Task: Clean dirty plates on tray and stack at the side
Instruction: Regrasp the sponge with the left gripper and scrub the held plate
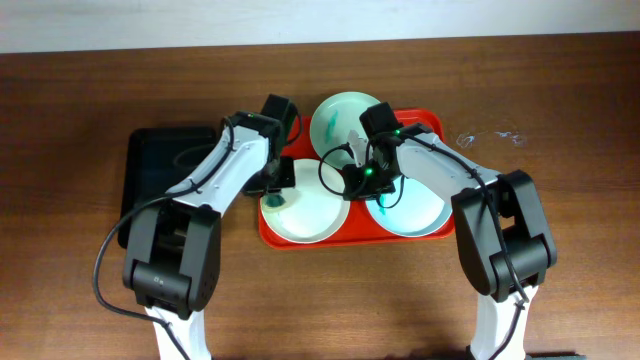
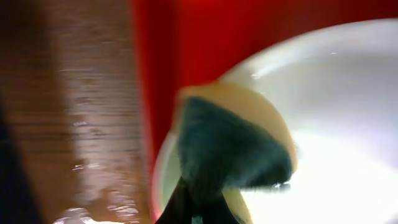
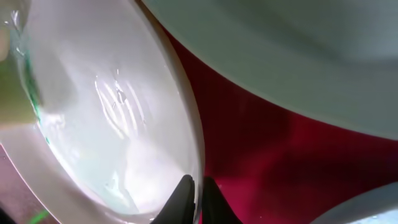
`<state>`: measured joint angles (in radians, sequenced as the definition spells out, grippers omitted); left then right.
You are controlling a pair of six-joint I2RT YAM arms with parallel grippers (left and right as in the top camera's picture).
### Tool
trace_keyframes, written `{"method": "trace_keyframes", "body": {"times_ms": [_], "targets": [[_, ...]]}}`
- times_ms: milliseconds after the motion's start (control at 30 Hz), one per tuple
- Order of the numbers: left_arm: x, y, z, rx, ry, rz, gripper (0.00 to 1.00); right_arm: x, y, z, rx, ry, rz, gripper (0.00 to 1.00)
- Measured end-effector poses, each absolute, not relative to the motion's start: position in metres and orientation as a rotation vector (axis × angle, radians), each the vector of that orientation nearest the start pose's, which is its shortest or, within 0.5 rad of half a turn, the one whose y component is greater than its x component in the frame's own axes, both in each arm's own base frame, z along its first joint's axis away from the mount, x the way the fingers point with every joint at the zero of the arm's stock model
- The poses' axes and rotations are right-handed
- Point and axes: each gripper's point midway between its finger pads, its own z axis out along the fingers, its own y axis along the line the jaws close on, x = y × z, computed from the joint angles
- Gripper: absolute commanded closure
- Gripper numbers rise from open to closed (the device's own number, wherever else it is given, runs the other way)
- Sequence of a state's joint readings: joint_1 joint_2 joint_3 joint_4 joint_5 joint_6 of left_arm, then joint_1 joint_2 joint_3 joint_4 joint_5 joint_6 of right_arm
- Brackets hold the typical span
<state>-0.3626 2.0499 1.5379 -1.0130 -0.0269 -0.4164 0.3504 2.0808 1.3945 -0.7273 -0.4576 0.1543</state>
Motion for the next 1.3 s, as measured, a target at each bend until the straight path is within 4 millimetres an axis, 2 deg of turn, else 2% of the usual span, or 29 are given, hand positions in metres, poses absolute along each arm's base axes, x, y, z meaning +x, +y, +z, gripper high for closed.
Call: {"method": "trace_keyframes", "body": {"times_ms": [167, 267, 400, 467, 567, 633, 733, 867, 933, 1033, 1167, 1300], "targets": [[0.372, -0.167, 0.037, -0.086, 3.105, -0.287, 1.00, 0.361, 0.212, 0.009, -0.351, 2.997, 0.734, 0.93], [0.371, -0.174, 0.035, -0.080, 3.104, -0.357, 1.00, 0.361, 0.212, 0.009, -0.350, 2.997, 0.734, 0.93], [0.361, -0.175, 0.020, -0.082, 3.124, -0.379, 1.00, 0.361, 0.212, 0.009, -0.351, 2.997, 0.733, 0.93], [0.356, -0.166, 0.009, -0.087, 3.131, -0.314, 1.00, 0.361, 0.212, 0.009, -0.350, 2.996, 0.733, 0.93], [0.355, -0.156, 0.007, -0.073, 3.116, -0.196, 1.00, 0.362, 0.213, 0.010, -0.351, 2.993, 0.735, 0.93], [0.353, -0.142, 0.007, -0.066, 3.102, -0.058, 1.00, 0.362, 0.213, 0.010, -0.352, 2.993, 0.739, 0.93], [0.352, -0.119, 0.009, -0.067, 3.085, 0.142, 1.00, 0.362, 0.213, 0.010, -0.352, 2.992, 0.744, 0.93], [0.350, -0.108, 0.015, -0.054, 3.083, 0.256, 1.00, 0.361, 0.218, 0.012, -0.361, 2.983, 0.778, 0.93], [0.356, -0.106, 0.024, -0.066, 3.074, 0.263, 1.00, 0.360, 0.219, 0.012, -0.363, 2.983, 0.782, 0.93], [0.368, -0.119, 0.028, -0.103, 3.069, 0.094, 1.00, 0.361, 0.217, 0.011, -0.360, 2.987, 0.767, 0.93], [0.384, -0.157, 0.029, -0.096, 3.023, -0.255, 1.00, 0.361, 0.216, 0.011, -0.357, 2.990, 0.753, 0.93], [0.379, -0.183, 0.023, -0.043, 3.010, -0.418, 1.00, 0.362, 0.213, 0.009, -0.355, 2.993, 0.724, 0.93]]}}
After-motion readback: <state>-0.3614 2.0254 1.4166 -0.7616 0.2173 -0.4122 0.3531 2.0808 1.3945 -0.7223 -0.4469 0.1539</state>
